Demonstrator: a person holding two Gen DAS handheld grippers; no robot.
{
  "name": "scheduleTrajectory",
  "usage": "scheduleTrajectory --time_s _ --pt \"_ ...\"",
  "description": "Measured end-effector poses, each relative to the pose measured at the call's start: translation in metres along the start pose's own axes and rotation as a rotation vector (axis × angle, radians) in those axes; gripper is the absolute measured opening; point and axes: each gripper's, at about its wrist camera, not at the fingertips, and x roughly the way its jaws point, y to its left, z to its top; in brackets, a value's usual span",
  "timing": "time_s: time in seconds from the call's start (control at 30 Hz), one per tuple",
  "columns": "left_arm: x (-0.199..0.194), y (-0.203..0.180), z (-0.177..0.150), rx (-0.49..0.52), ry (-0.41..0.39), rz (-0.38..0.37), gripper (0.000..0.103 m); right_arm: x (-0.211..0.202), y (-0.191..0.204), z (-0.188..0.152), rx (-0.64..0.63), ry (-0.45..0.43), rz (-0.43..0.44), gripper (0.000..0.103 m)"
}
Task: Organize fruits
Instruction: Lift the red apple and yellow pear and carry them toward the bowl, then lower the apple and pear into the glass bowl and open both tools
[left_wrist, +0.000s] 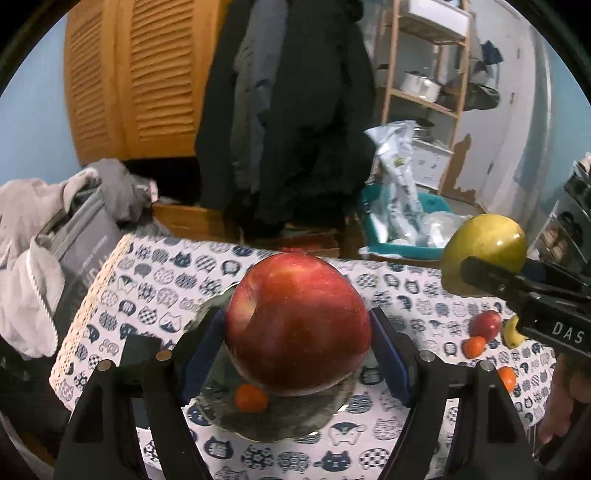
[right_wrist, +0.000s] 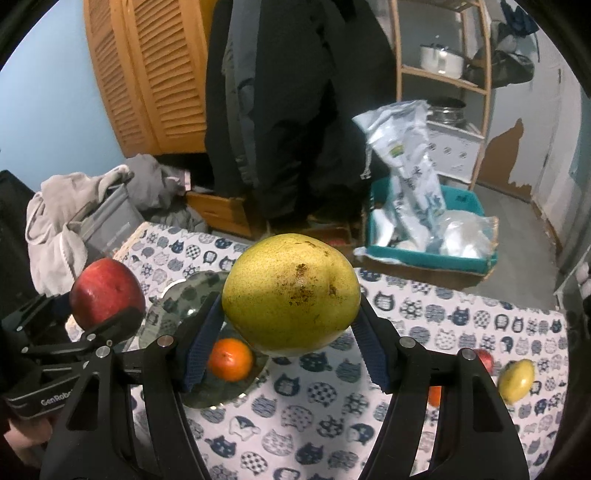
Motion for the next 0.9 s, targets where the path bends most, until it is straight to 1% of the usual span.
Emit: scheduleTrajectory --time_s 0.1,0.2,0.4,0.53,0.63,0.73,0.9 --pt "0.014 0.019 -0.002 -0.022 0.025 0.027 0.079 0.019 0.009 0.001 -0.001 0.022 0.013 0.070" --pt "0.033 0.040 -0.006 -0.065 0.061 0.033 0.079 0.040 0.017 0.001 0.001 0.053 0.031 0.070" --pt "0.066 0.066 -0.019 -0.103 0.145 0.057 0.079 0.081 0.034 -0.004 -0.006 0.119 0.073 0.070" --pt "0.086 0.076 -0.028 -0.111 0.190 0.067 0.079 0.105 0.043 -0.011 -0.011 0.164 0.092 0.070" --pt "0.101 0.080 -0.036 -0.124 0.234 0.059 0.079 0.122 0.050 -0.017 -0.026 0.198 0.095 0.070" --pt "0.115 0.081 -0.044 -0.127 0.282 0.054 0.079 0.133 0.053 -0.022 -0.035 0.225 0.093 0.070" --pt "0.131 0.083 -0.055 -0.136 0.335 0.045 0.079 0.146 0.053 -0.029 -0.028 0.255 0.094 0.070"
